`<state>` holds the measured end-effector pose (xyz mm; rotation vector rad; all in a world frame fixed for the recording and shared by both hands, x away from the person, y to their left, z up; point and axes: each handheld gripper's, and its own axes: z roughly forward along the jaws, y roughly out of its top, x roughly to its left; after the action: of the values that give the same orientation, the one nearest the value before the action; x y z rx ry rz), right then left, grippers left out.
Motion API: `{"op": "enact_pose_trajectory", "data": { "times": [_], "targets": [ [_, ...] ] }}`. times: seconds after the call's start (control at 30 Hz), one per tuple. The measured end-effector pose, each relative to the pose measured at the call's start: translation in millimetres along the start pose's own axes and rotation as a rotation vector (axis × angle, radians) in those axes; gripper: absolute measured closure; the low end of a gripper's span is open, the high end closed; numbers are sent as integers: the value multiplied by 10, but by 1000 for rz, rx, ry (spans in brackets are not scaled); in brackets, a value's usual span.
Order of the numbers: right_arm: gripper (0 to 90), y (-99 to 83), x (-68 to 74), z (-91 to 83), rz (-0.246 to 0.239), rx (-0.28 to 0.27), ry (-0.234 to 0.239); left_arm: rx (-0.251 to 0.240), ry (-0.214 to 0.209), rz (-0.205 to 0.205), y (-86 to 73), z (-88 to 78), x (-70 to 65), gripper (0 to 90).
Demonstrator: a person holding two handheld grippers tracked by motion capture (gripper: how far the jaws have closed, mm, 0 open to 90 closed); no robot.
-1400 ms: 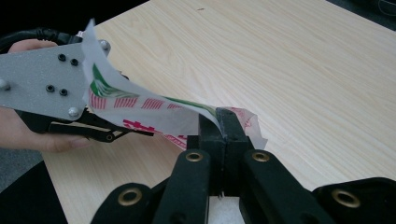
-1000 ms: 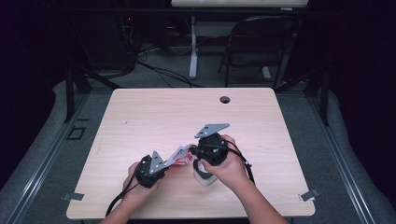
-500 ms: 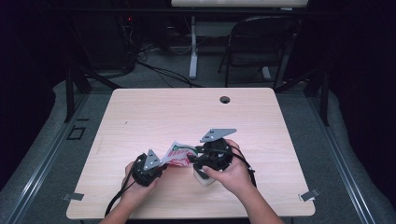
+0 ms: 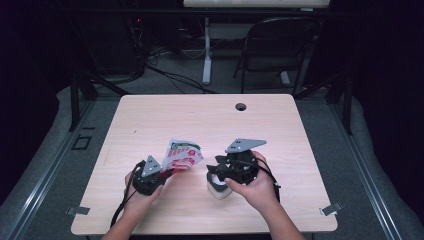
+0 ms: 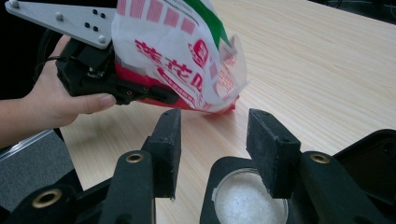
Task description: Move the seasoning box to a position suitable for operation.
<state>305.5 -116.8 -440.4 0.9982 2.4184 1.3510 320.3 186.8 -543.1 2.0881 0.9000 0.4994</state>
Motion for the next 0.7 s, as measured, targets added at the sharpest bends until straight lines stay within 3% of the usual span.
{"op": "enact_pose_trajectory", "data": {
  "times": [0.13,0.4,0.7],
  "targets": [
    [541,1,-14,-26,3,-9,-6,-21,15,-30,-4,-73,76,866],
    [530,-15,-80,-70,15,-8,-14,-48,95,-103,-50,-281,351,866],
    [558,-43,-189,-116,30,36,-27,-44,170,-170,-167,-380,595,866]
  ]
}}
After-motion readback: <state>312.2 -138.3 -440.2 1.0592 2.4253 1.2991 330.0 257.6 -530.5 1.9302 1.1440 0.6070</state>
